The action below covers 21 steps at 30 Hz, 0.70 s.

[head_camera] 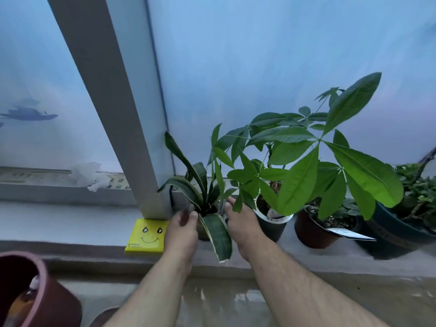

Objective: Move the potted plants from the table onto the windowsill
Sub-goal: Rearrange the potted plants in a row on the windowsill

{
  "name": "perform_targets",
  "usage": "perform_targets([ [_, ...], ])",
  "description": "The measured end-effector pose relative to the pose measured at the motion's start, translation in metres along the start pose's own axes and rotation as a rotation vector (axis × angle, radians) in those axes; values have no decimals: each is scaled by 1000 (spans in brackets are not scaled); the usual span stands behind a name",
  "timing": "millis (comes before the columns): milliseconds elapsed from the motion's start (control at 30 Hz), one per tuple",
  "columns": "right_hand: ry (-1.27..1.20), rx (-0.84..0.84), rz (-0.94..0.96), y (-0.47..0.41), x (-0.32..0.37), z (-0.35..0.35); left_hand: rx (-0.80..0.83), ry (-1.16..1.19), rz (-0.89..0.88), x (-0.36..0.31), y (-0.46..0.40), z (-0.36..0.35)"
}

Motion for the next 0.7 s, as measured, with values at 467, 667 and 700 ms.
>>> perform_targets([
  [467,22,-268,-131,0,-39,24,97,-150,-101,27,11,15],
  [667,-46,-247,-126,13,-43,11,160,-172,69,41,1,0],
  [700,-56,-256,-124,15,-44,11,176,-159,59,41,-4,-3],
])
Point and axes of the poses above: each hand's wrist, its own y-axis away from the middle knuckle, its own z-axis out of the back of the hand, x = y × z, the point moved 7 cm from there along -y, towards the middle knuckle, and after that the axes turned 7 degrees about z, right-handed, at the moved point
